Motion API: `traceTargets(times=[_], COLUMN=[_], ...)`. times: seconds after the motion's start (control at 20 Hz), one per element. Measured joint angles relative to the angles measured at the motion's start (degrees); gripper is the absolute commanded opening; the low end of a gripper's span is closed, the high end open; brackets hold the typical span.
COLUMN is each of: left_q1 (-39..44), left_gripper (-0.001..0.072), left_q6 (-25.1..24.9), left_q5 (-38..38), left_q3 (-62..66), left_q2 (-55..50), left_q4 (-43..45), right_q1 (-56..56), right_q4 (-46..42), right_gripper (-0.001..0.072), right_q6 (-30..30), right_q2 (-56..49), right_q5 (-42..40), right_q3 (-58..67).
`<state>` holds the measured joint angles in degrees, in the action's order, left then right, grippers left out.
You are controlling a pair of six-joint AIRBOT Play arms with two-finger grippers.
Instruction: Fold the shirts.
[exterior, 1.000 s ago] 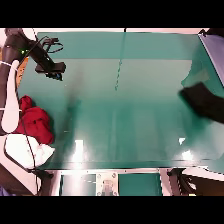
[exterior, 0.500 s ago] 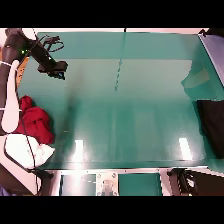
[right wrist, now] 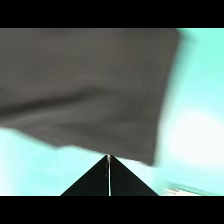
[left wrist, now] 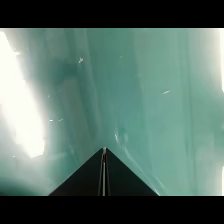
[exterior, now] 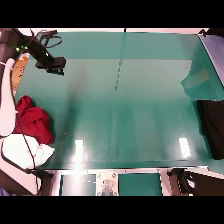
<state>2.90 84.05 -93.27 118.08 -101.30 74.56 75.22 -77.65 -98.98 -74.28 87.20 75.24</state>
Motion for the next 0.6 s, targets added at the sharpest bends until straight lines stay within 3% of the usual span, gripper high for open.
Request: traceTargets(times=[0.25,0.6], left_q1=[0.0,1.86], left_gripper=[0.0021,0.0022], left_q6=[-0.13,1.81], left_q5=[-0.22,6.19], left_q3=[-7.32,-42.32], left_q2=[8.96,28.76], left_q4=[-0.02,-1.2], right_q1=[-24.65,-55.58], right_q4=[8.35,10.64], right_gripper=[0.0013,0.0014], right_q6=[3.43,6.91], right_q2=[2.03,10.1], right_q5=[-3.04,-11.04], right_q3=[2.21,-13.11])
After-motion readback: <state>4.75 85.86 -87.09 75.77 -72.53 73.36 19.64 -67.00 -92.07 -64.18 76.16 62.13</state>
